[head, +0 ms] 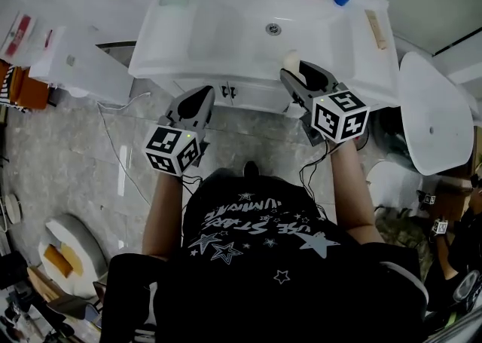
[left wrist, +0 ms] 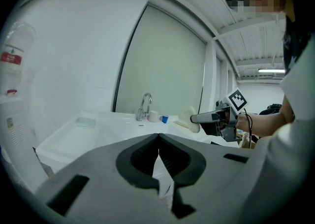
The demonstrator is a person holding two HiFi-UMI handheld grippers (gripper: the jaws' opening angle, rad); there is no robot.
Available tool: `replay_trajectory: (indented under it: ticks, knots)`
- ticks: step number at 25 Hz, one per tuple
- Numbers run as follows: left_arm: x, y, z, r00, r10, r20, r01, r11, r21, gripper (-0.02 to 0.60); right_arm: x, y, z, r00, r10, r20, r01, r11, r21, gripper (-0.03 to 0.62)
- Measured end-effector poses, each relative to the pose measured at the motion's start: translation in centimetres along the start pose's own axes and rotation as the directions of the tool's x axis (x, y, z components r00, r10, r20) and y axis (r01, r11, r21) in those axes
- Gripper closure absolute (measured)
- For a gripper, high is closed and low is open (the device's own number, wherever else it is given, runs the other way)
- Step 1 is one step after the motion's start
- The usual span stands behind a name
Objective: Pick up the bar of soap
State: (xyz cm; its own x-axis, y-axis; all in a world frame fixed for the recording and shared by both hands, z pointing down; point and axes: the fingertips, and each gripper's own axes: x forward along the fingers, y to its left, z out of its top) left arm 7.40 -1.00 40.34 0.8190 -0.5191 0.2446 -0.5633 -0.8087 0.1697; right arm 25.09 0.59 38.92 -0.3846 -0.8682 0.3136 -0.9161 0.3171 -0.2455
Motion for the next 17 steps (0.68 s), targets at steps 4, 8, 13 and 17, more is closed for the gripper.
replay_trajectory:
  ticks: [4, 8, 13, 17]
  knots:
    - [-0.7, -0.7, 0.0, 1.000, -0.013, 0.006, 0.013, 1.000, 0.002, 0.572, -0.8, 0.6, -0.8, 1.000, -0.014, -0.003, 0.014, 1.000, 0.002, 0.411]
    - [-2.8, -0.9, -0.3, 1.000, -0.013, 0.007, 0.013, 1.000, -0.003, 0.572, -1.4, 2.4, -1.5, 1.000, -0.024, -0.012, 0.024, 1.000, -0.003, 0.411]
    - [-6.7, -1.4, -1.3, 1.000, -0.015, 0.006, 0.015, 1.000, -0.005, 0.572, -2.4, 6.0, -2.2, 0.999, -0.035, 0.000, 0.035, 0.999, -0.001, 0.411]
    - [-10.2, -2.1, -2.1, 1.000, -0.019, 0.004, 0.019, 1.000, -0.011, 0.572, -3.7, 9.3, -3.2, 0.999, -0.052, 0.007, 0.052, 0.999, 0.002, 0.411]
